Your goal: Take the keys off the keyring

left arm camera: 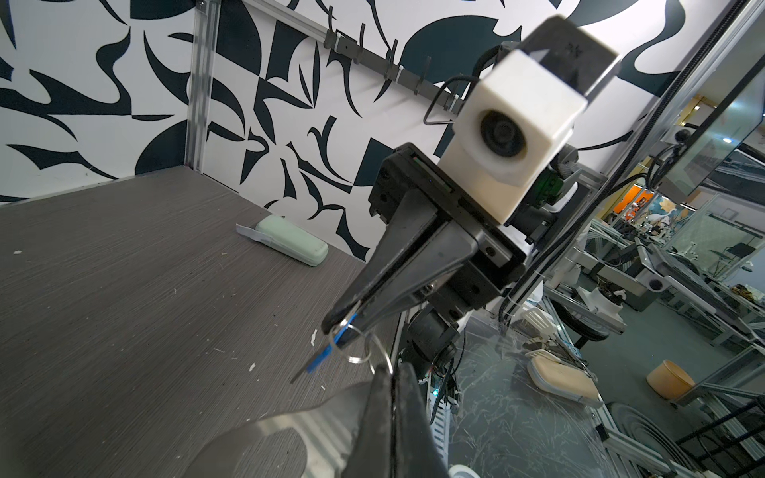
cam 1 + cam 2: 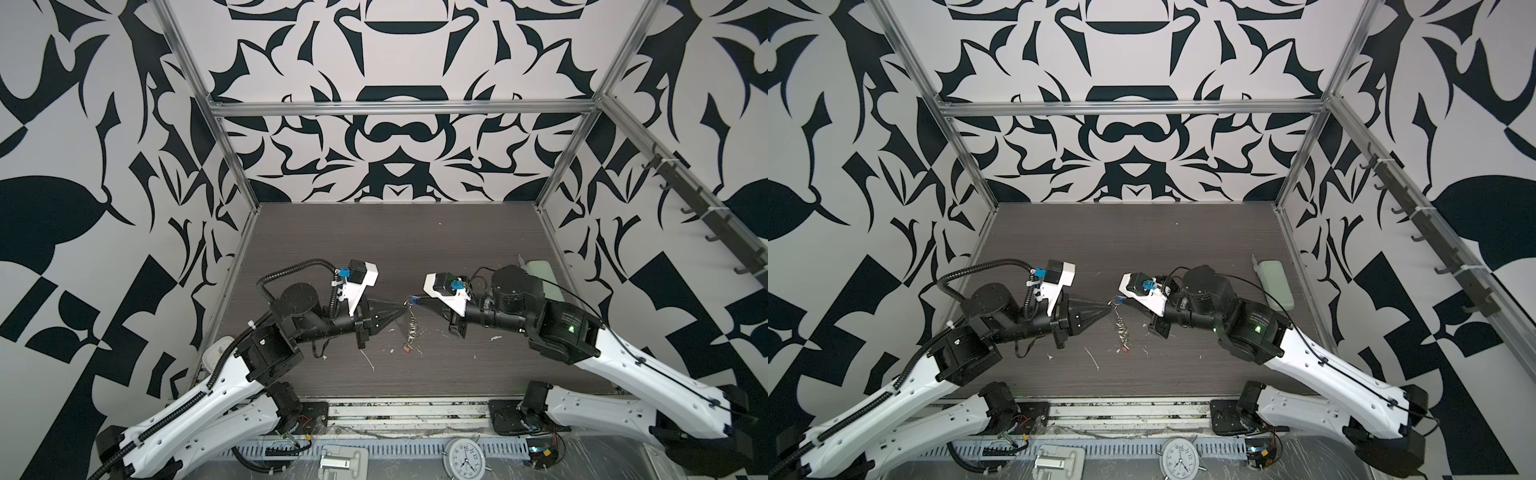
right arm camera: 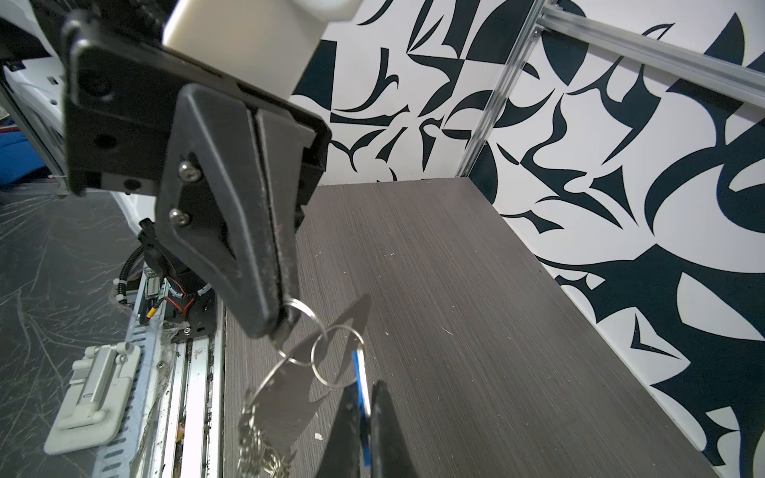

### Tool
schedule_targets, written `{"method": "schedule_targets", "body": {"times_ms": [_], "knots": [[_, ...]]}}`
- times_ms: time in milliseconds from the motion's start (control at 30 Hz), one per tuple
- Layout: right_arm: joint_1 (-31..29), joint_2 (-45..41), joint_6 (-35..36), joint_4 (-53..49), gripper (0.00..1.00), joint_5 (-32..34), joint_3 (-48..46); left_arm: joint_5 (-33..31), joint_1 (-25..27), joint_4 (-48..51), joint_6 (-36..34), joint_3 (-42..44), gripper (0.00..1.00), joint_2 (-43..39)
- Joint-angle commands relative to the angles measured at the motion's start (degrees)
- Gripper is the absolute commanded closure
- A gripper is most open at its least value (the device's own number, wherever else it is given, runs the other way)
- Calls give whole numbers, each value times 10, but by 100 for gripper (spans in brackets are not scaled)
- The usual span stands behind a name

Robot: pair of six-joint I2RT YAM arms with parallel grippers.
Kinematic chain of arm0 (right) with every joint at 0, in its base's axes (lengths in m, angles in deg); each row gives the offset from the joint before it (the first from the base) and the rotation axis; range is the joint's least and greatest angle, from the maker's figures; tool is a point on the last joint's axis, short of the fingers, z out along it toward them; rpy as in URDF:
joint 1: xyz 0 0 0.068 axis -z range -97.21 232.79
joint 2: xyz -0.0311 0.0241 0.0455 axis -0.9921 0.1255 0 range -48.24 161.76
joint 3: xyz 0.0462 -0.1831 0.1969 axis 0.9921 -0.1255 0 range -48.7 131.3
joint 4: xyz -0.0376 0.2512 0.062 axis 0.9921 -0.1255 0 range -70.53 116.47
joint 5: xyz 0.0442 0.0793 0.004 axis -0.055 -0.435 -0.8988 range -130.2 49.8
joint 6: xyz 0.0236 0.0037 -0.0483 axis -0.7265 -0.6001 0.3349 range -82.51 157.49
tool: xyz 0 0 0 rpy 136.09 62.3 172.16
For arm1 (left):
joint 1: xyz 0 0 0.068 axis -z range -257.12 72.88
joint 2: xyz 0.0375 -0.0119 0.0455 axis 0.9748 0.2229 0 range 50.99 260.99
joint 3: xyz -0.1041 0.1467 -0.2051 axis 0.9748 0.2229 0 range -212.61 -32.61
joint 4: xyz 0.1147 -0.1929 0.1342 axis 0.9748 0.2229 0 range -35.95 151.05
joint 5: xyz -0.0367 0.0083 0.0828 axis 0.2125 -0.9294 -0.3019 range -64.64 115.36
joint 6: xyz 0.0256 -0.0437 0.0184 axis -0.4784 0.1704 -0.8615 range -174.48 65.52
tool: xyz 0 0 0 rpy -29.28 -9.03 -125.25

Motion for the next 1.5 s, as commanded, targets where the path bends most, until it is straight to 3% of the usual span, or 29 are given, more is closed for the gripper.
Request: {"method": "schedule_targets", "body": {"times_ms": [0, 1467], "knots": [[18, 7, 0, 84, 100, 111, 26, 133, 16, -13, 21, 4, 100, -16], [18, 31, 92, -2, 100, 101, 156, 156, 16, 65, 27, -5, 100, -1]]}}
